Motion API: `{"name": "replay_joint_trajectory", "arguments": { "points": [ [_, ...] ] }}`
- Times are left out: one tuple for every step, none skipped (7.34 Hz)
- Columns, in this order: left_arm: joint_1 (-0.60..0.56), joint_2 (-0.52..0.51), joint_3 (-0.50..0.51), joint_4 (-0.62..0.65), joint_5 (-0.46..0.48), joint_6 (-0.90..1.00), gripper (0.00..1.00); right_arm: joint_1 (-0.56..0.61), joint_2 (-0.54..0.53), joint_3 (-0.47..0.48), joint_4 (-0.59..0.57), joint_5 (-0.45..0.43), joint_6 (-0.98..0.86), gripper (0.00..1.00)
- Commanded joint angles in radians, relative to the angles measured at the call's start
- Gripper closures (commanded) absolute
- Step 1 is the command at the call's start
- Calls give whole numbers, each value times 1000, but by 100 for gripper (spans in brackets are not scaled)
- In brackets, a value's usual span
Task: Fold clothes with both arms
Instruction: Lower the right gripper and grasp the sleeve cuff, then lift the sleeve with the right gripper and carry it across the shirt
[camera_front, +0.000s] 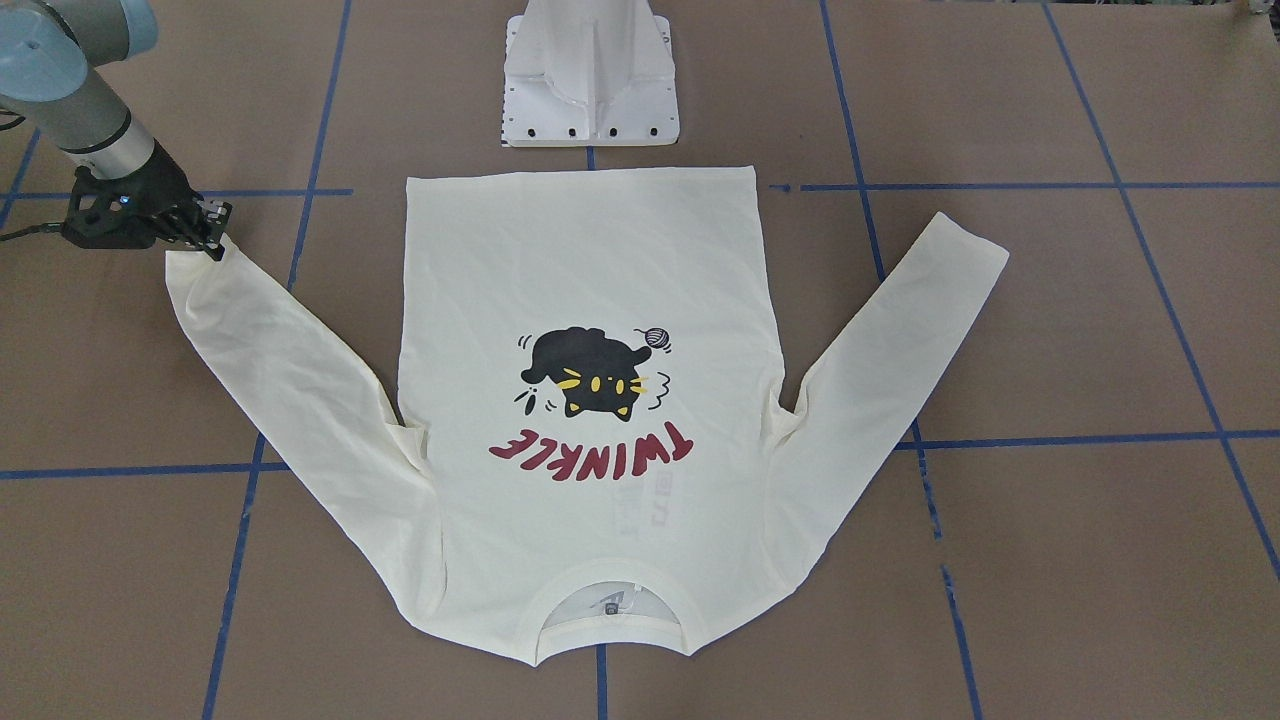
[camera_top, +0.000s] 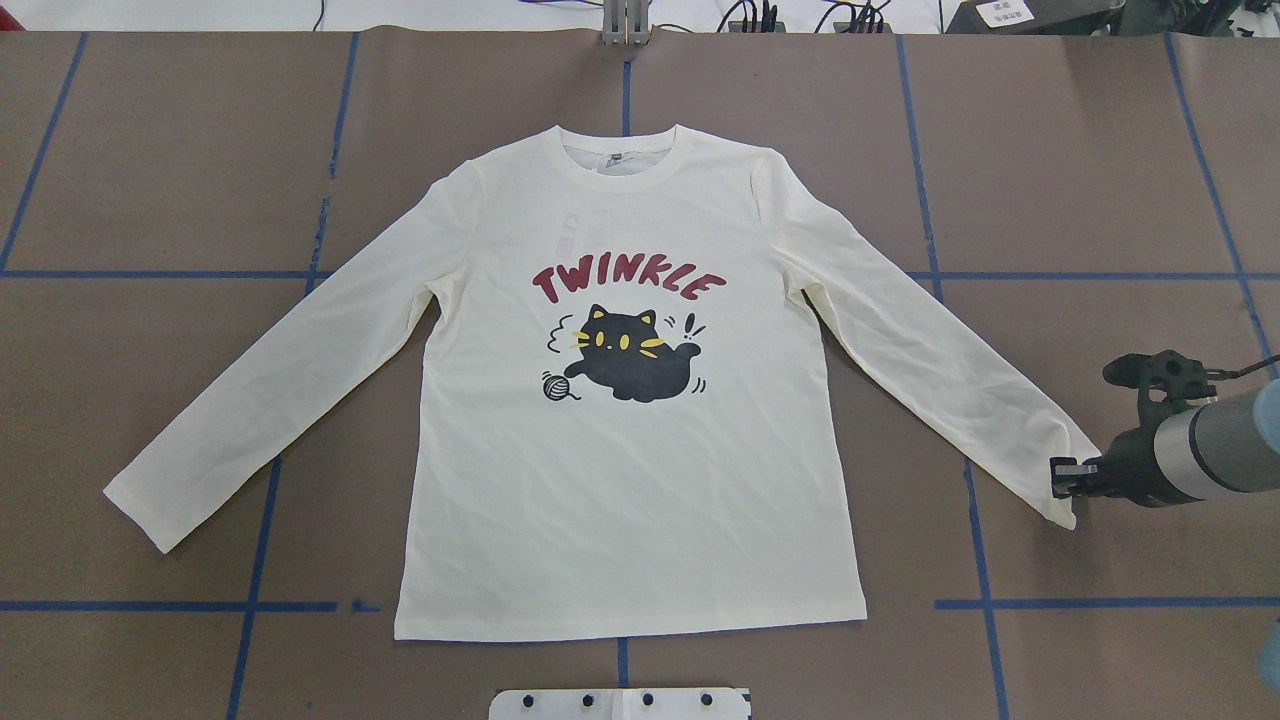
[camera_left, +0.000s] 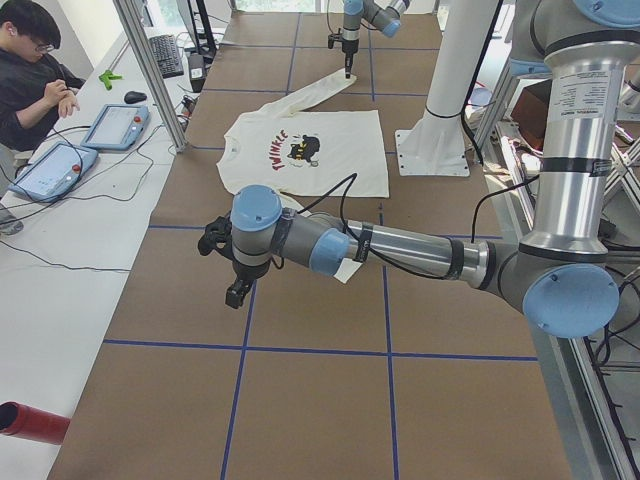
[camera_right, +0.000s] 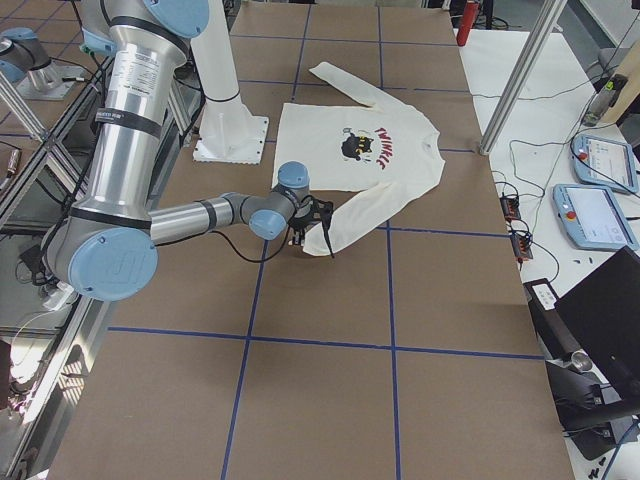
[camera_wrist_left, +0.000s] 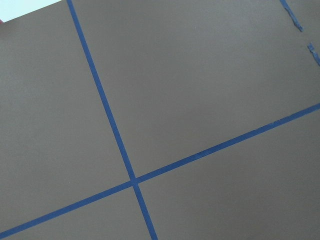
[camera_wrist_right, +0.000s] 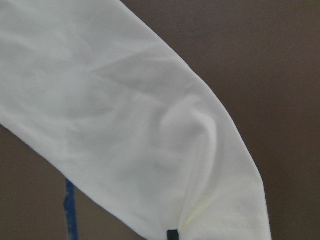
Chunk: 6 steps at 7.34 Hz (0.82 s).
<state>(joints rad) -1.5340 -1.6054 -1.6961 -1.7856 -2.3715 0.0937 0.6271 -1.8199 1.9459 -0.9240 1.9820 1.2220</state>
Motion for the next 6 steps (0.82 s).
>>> {"name": "replay_joint_trajectory", "arguments": {
  "points": [
    [0, -2, 3, 0, 0, 0, 0, 25, 122, 13, -27, -2, 2, 100],
    [0, -2, 4, 2, 0, 0, 0, 40, 233, 2, -108, -3, 1, 100],
    [0, -2, 4, 2, 0, 0, 0, 60, 363, -7, -237, -3, -2, 100],
    [0, -2, 6, 2, 0, 0, 0, 77, 508, -77, -302, -3, -1, 100],
    [0, -2, 7, 0, 0, 0, 0, 100, 643, -191, -305, -2, 1, 100],
    [0, -2, 6, 2, 0, 0, 0, 139, 754, -300, -305, 14, 2, 100]
  ]
}}
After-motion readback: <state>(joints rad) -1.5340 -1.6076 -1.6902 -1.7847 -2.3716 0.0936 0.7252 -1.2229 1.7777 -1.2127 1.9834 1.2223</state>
